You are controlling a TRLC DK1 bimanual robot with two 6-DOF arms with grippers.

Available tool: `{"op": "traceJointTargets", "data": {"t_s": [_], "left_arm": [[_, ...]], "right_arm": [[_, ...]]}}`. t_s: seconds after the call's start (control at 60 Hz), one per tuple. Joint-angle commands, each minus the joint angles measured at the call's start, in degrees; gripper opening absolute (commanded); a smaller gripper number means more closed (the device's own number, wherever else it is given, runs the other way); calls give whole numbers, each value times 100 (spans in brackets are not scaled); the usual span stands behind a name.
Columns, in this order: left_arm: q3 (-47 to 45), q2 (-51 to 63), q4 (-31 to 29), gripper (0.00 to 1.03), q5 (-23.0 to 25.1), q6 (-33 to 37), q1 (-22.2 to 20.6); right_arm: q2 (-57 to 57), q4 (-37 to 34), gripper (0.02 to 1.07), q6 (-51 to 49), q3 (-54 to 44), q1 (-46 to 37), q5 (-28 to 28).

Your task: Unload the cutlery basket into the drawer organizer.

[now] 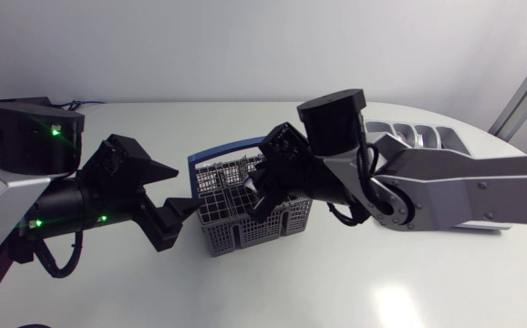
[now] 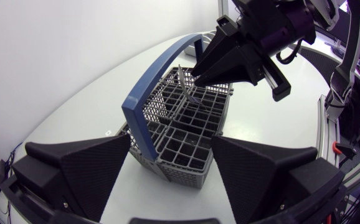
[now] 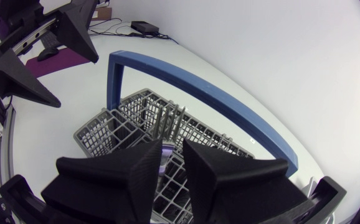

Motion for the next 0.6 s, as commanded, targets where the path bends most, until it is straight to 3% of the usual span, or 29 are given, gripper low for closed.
{"op": "traceJointTargets", "data": {"t_s": [0.0,0.083,0.317,0.583], "left_arm": [[101,-32,-4,98,-15,-151,-48],[136,-6,23,98,-15,-151,-57],[312,451,339,98,-15,-151,-434],[347,1233,1684,97,-32,-160,-628]], "right_arm": [[14,96,35,-77,-126,-148,-123],[66,158,45,-112,-100,-201,-238],[-303,43,50,-121,-293,-289,-246],[-1410,-326,61,-121,-751,-518,-519]]}}
